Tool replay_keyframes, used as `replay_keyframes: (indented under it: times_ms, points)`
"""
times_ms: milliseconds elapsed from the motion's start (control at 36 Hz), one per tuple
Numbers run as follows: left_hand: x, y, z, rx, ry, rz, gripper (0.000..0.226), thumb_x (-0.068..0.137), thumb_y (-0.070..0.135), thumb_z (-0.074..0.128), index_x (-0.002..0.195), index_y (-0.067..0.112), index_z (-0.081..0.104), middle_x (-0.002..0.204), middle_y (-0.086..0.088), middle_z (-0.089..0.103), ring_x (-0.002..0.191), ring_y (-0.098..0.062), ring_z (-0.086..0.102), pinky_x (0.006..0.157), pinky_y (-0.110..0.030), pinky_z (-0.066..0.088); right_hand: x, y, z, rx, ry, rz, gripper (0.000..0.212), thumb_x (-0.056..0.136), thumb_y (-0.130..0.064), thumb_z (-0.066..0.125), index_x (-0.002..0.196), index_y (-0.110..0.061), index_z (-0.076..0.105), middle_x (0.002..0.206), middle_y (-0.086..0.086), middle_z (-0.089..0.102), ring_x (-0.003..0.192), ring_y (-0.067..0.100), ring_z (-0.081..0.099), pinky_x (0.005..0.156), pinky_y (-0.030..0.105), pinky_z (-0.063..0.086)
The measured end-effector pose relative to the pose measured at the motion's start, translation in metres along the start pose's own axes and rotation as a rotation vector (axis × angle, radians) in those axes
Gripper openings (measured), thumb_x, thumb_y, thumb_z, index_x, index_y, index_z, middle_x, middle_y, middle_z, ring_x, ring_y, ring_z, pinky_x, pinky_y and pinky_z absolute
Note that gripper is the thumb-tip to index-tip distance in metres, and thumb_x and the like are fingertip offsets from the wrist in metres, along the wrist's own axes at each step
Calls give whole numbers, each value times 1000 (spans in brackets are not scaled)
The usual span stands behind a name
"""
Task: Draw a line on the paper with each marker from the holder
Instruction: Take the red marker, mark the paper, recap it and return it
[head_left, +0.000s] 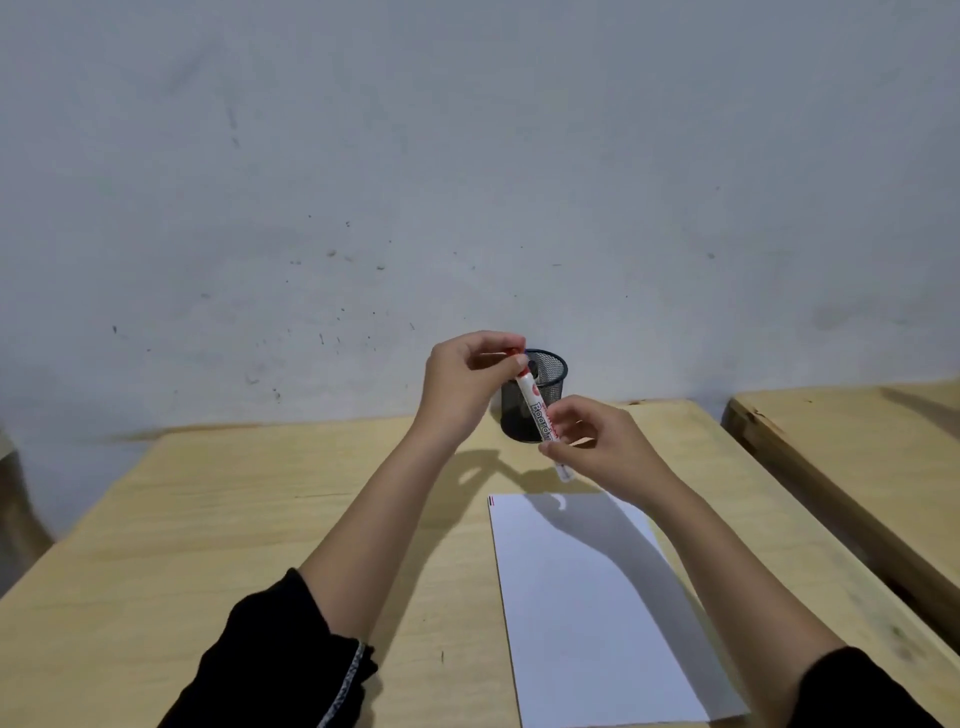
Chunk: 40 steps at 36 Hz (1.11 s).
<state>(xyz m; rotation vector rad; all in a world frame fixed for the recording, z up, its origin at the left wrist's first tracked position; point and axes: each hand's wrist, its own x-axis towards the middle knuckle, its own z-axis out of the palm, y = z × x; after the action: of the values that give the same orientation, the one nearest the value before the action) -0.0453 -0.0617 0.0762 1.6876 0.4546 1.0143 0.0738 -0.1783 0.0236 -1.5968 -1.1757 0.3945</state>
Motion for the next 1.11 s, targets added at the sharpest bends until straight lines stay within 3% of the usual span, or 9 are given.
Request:
replay_keyframes:
  times_ms: [83,222,361,472,528,611,694,917,1111]
  points:
    - [12,-2,9,75,3,37,19,83,9,68,101,8,70,92,-5,72,83,-9,67,74,-11,48,14,1,-6,-79,-16,-14,19,75,-6,71,84,-19,61,81,3,60,69,13,56,66,16,46]
    - [23,-20,5,246,32,51,34,87,28,65,114,8,64,109,-1,66,95,-4,63,82,-9,46,38,5,-18,-60,129,-70,24,76,-7,71,76,-22,53,73,-4,56,64,10,55,65,15,44]
    - [33,-68,-3,549,-92,-129,56,82,34,69,125,3,53,123,-10,56,105,-14,52,88,-22,39,66,6,-28,-46,337,-154,16,80,-8,67,89,-6,54,81,-2,59,73,12,60,64,12,47]
    - [35,-86,9,519,-177,-218,60,78,28,74,126,3,50,120,-6,53,116,-20,52,94,-29,43,87,10,-26,-89,387,-183,16,82,-9,65,91,-8,52,83,0,57,79,17,61,70,21,51]
    - [37,-89,16,449,-184,-208,45,77,20,75,116,9,56,101,6,54,99,-12,55,81,-21,44,96,16,-23,-114,371,-159,17,81,-10,65,90,-11,51,86,3,59,83,21,62,74,31,53]
    - [43,-97,23,325,-194,-200,40,72,15,78,103,24,55,95,16,58,88,8,55,77,-13,44,103,24,-17,-122,308,-131,18,80,-8,65,92,-10,51,90,7,62,89,21,62,73,26,56]
    - [47,-107,28,242,-167,-233,53,63,25,82,98,41,46,118,3,58,107,-11,60,93,-32,50,104,33,-13,-140,248,-103,19,81,-6,64,95,-11,53,90,7,63,89,20,62,77,30,56]
    - [51,-130,29,161,-172,-218,58,72,12,79,119,18,47,124,-4,58,109,-14,60,85,-18,49,105,43,-16,-214,120,-50,10,81,-11,65,90,-15,63,86,-1,67,84,13,63,81,35,53]
    - [54,-138,29,146,-178,-206,54,73,13,78,116,21,49,120,-4,61,104,-12,62,79,-16,52,110,37,-17,-307,-23,-23,12,84,-16,63,95,-14,67,89,2,69,84,15,62,76,21,46]
